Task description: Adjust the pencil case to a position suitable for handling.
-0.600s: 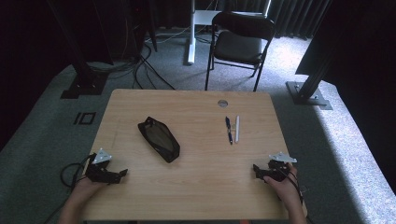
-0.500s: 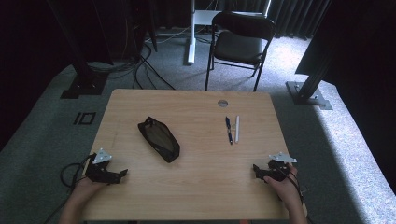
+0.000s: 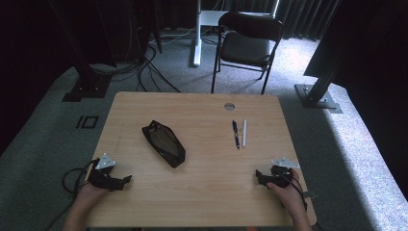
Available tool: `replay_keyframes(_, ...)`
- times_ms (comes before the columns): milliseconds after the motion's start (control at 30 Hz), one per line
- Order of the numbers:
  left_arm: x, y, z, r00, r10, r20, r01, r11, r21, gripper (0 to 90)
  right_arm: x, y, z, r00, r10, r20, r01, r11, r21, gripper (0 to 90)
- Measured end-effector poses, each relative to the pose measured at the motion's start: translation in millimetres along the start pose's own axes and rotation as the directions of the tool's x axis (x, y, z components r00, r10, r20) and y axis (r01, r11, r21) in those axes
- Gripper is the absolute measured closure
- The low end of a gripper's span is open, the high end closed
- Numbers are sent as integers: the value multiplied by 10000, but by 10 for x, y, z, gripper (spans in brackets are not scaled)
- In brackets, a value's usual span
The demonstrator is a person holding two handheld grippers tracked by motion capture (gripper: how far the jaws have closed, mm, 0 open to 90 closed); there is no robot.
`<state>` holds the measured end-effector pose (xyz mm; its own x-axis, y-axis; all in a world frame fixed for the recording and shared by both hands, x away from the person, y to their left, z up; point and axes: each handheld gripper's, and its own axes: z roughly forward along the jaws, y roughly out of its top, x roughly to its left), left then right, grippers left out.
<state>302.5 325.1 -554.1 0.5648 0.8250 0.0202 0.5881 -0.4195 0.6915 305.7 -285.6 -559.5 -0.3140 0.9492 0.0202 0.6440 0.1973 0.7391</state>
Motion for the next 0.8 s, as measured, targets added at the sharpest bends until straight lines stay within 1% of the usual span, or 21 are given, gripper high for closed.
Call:
replay_keyframes(67,0,0,0,10000,0,4,0,10000,-1,16,75,30,14,9997,-155,-173,155,9999,0,128)
replay_keyframes(167,0,0,0,10000,-1,7,1,10000,-1,16,202,84,31,9986,-266,-467,258,9995,-182,128)
replay_keyframes(200,0,0,0,10000,-3,4,3,10000,0,16,247,102,41,9978,-371,-551,361,9992,-198,128)
replay_keyframes(300,0,0,0,10000,2,4,-2,10000,3,16,387,162,79,9945,-453,-942,426,9986,-305,128)
replay_keyframes(333,0,0,0,10000,0,5,0,10000,-2,16,434,182,96,9931,-591,-1013,564,9980,-296,128)
replay_keyframes(500,0,0,0,10000,-2,4,2,10000,-3,16,666,290,155,9828,-1001,-1552,937,9944,-480,131)
replay_keyframes(567,0,0,0,10000,-9,4,9,10000,-7,16,751,332,171,9772,-1214,-1745,1131,9920,-565,131)
replay_keyframes(667,0,0,0,10000,0,5,0,10000,-2,16,871,392,203,9710,-1309,-2001,1207,9907,-624,139)
replay_keyframes(800,0,0,0,10000,-2,6,2,10000,0,16,1005,457,242,9640,-1451,-2228,1325,9887,-704,152)
